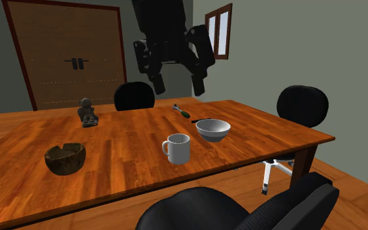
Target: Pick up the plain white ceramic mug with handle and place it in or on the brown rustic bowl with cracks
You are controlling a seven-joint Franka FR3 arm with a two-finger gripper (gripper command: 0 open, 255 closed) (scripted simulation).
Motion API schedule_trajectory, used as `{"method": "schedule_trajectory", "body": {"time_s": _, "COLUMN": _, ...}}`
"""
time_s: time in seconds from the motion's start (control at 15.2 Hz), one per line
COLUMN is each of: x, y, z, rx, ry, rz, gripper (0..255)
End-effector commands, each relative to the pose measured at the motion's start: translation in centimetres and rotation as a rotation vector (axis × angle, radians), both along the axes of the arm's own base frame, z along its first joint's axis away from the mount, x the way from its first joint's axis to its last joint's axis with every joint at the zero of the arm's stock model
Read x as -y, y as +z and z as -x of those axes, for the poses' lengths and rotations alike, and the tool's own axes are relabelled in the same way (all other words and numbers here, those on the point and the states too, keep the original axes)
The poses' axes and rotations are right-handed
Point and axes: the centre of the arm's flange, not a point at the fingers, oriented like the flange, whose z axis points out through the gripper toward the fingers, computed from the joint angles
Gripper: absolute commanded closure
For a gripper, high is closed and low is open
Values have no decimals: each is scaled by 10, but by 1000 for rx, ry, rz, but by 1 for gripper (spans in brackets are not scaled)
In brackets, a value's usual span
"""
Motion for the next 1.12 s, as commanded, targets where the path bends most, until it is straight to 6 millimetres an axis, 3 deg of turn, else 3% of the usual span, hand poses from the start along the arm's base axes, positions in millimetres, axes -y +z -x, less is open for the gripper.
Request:
{"method": "schedule_trajectory", "body": {"time_s": 0.0, "x": 0, "y": 0, "z": 0, "rx": 0, "ry": 0, "rz": 0, "gripper": 0}}
{"method": "schedule_trajectory", "body": {"time_s": 1.06, "x": -90, "y": -127, "z": -144, "rx": -58, "ry": -62, "rz": -61, "gripper": 0}}
